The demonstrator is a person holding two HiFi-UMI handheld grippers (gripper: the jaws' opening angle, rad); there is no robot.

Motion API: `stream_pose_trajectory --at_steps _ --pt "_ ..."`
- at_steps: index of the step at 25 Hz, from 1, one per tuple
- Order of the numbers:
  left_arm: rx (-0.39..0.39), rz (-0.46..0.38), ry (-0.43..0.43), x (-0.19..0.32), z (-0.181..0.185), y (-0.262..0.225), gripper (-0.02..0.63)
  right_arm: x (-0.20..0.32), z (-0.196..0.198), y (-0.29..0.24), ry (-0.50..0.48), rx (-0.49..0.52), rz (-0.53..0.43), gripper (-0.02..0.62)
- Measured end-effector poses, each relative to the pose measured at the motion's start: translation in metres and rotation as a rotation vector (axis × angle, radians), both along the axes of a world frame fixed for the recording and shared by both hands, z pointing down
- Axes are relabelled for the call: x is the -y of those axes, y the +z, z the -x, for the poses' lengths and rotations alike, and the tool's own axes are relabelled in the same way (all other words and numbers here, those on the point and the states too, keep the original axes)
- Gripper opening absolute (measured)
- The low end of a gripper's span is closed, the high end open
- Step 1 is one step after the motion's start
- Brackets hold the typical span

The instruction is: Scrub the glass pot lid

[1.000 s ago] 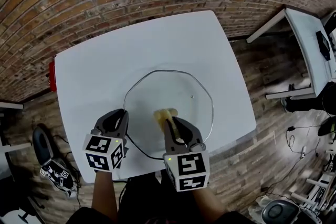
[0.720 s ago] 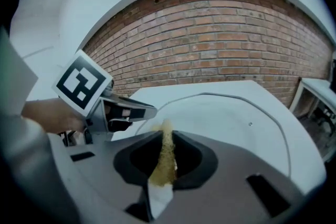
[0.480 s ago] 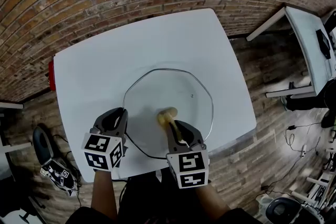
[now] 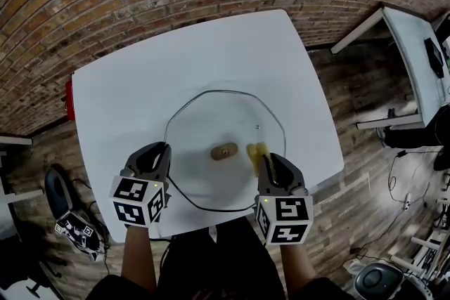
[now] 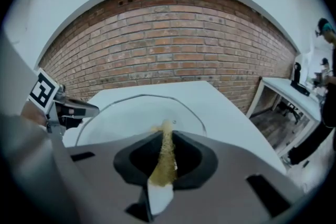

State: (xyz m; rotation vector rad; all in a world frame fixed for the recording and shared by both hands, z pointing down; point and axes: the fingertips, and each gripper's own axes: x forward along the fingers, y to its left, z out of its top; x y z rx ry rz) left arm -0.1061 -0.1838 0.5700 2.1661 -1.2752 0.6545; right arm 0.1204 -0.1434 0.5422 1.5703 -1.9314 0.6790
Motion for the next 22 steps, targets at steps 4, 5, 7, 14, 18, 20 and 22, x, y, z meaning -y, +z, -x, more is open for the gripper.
stream_pose_trajectory --at_steps 4,5,7,14,18,20,22 --pt "0.003 0.004 0.002 -0.001 0.0 0.001 0.044 -0.013 0.059 -0.008 -0.121 0.091 -0.012 0.057" --pt "0.003 0.004 0.003 -0.002 0.0 0.001 0.044 -0.018 0.074 -0.01 -0.147 0.122 -0.013 0.057" --pt "0.004 -0.002 0.003 -0.002 0.0 -0.001 0.044 -0.029 0.098 -0.017 -0.194 0.188 -0.02 0.057" --pt "0.015 -0.101 0.017 0.004 0.0 -0.041 0.044 -0.019 0.09 -0.046 -0.188 0.204 -0.143 0.057" --pt "0.022 -0.177 0.01 0.009 0.002 -0.08 0.044 0.003 0.071 -0.081 -0.157 0.185 -0.234 0.057" --pt "0.022 -0.23 0.008 0.012 0.002 -0.107 0.044 0.012 0.064 -0.101 -0.145 0.183 -0.284 0.057" --pt "0.02 -0.301 0.001 0.013 0.004 -0.139 0.032 0.02 0.062 -0.124 -0.142 0.187 -0.338 0.057"
